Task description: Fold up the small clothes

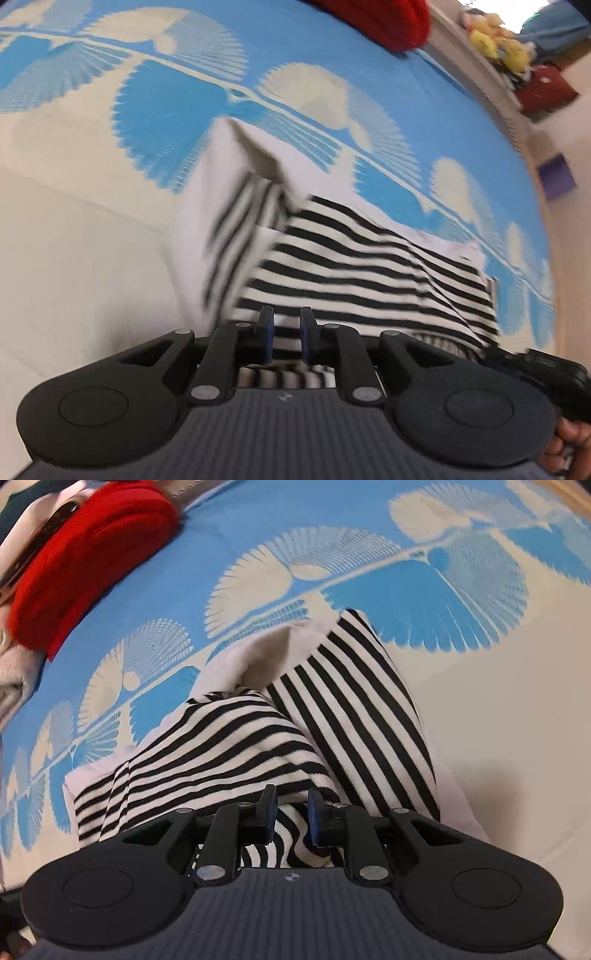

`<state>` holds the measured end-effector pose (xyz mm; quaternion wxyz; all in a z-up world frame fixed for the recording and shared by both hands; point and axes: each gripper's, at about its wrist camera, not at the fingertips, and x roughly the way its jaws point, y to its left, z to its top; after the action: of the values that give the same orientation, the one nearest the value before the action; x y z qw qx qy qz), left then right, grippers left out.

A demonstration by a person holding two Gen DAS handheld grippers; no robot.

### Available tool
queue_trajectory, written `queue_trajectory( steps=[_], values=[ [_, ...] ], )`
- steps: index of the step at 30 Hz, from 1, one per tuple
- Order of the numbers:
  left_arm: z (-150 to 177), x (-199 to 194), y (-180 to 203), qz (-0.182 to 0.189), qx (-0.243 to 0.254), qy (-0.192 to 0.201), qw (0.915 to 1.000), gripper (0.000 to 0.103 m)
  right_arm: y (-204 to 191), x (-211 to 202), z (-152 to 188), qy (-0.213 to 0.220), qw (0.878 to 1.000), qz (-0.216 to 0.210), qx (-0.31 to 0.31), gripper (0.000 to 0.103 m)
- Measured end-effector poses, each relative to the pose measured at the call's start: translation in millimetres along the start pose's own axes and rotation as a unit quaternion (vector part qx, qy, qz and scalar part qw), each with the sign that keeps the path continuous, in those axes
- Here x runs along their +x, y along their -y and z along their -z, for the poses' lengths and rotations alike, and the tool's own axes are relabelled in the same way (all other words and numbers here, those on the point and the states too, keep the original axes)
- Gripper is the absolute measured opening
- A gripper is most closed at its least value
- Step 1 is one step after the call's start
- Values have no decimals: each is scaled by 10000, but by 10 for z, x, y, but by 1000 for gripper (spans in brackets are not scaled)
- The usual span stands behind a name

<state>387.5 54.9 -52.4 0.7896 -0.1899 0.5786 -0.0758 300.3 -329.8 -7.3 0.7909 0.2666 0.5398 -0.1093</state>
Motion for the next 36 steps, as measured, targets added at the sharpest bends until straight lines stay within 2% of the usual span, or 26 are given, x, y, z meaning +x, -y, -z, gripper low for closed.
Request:
queue_trajectory(
  steps=[2, 3, 5, 6, 7, 8, 10, 11, 12, 14, 16, 18, 20, 21, 22, 24, 27, 30, 33, 36],
  values=[
    [19, 89, 46, 58, 206, -170, 9996, 16, 25, 53, -1, -192, 9997, -13, 131, 21],
    [54, 137, 41, -122, 301, -243, 9992, 16, 72, 88, 10, -321, 9991, -26, 258, 21],
    [155, 256, -1, -897, 521, -494, 9934, 12, 137, 145, 25, -488, 9983, 15, 319, 21],
    [180, 295, -10, -1103, 575, -528, 9908, 6, 152, 163, 30, -551, 9981, 13, 284, 21],
    [211, 238, 0, -1245, 582, -432, 9896, 5, 142, 158, 52, -570, 9981, -7, 227, 21],
    [227, 76, 91, -1440, 639, -98, 9875, 7, 125, 143, 66, -560, 9983, -21, 134, 21],
    [307, -330, 346, -1514, 1043, 767, 9800, 12, 108, 7, 119, -358, 9992, -105, 161, 21],
    [386, -595, 491, -1476, 1265, 1273, 9726, 23, 111, -94, 146, -211, 9992, -216, 270, 21],
    [468, -815, 584, -1450, 1340, 1658, 9662, 40, 107, -232, 200, -11, 9989, -354, 316, 21],
    [663, -1233, 714, -1348, 1304, 2236, 9565, 47, 44, -587, 326, 575, 9965, -597, 80, 21],
    [880, -1521, 816, -1243, 1295, 2511, 9512, 47, -14, -970, 473, 1179, 9899, -736, -274, 21],
    [1222, -1801, 875, -1166, 1371, 2846, 9416, 48, -8, -1319, 644, 1559, 9810, -989, -594, 24],
    [1630, -2009, 900, -1172, 1542, 3127, 9299, 51, 52, -1634, 853, 1806, 9719, -1176, -952, 39],
    [1816, -2078, 900, -1143, 1619, 3193, 9267, 56, 104, -1766, 975, 1868, 9681, -1222, -1141, 49],
    [2010, -2132, 876, -1093, 1690, 3224, 9250, 59, 173, -1873, 1097, 1894, 9651, -1247, -1309, 49],
    [2364, -2099, 817, -1030, 1784, 3164, 9260, 60, 323, -2015, 1316, 1921, 9608, -1222, -1583, 49],
    [2707, -1846, 696, -1128, 1912, 2737, 9358, 60, 594, -2069, 1635, 1907, 9596, -941, -1844, 49],
    [2815, -1608, 576, -1228, 1990, 2277, 9452, 59, 871, -2001, 1824, 1769, 9701, -478, -1593, 49],
    [2861, -1608, 491, -1331, 2086, 2316, 9408, 59, 1079, -1880, 1884, 1576, 9803, -339, -1143, 49],
    [2914, -1760, 368, -1365, 1898, 2478, 9402, 59, 1133, -1891, 1953, 1725, 9763, -372, -1250, 49]
  ],
)
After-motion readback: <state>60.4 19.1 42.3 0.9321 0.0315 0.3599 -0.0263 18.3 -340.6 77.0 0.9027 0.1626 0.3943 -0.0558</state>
